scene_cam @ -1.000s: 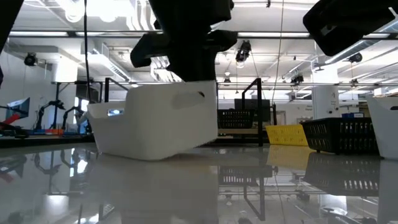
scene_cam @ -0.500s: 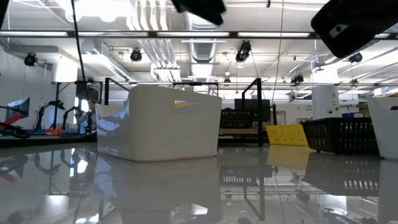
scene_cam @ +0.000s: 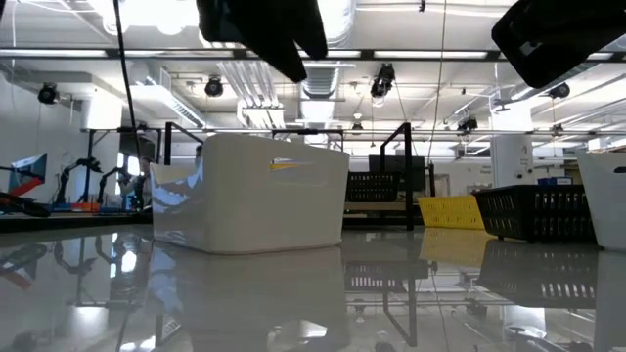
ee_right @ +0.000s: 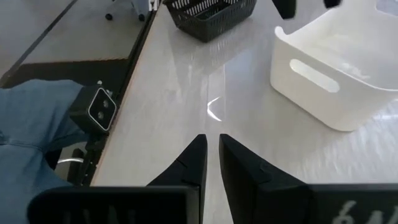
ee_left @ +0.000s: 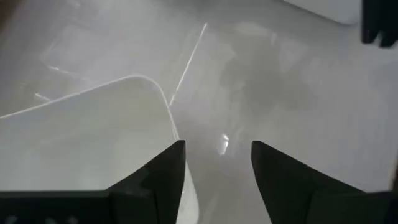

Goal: Stack baskets on shelf by color
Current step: Stack the left white bin on top of the white bin on the shelf

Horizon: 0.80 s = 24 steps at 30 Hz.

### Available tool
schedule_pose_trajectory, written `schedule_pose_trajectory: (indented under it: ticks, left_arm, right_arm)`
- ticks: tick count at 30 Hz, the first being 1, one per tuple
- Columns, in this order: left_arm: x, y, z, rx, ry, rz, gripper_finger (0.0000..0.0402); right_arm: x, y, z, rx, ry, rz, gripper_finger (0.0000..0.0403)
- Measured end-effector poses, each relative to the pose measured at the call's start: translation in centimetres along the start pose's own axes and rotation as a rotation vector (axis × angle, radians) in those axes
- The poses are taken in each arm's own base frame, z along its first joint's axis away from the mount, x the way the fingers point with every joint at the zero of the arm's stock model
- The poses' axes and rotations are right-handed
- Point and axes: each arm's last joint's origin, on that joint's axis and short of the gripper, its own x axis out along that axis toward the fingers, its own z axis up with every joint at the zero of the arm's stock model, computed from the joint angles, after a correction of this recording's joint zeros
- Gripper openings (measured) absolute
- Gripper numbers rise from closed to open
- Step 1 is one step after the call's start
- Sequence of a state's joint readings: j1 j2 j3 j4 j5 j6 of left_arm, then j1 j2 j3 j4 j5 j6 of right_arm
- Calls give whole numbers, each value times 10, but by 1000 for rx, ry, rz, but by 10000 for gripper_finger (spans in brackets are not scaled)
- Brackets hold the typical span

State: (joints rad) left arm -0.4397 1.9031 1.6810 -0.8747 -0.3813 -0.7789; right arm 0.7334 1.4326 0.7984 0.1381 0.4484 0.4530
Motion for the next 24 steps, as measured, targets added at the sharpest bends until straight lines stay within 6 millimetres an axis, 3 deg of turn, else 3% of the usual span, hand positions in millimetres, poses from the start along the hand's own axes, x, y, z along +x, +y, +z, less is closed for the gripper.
schedule_pose_trajectory:
  ticks: [7,11,18,24]
  left_arm:
    - [38,16,8,-43,92,45,224]
    - [55,19,6,-47,138,65,230]
    - [79,24,-5,-15,232,147,190]
    - [93,22,-14,79,305,140,119]
  right_arm:
    - [0,0,0,-2,4,-1,33]
    - [1,0,-1,-3,6,-2,33]
    - [0,0,-1,-2,3,0,34]
    - [1,0,-1,-1,2,0,33]
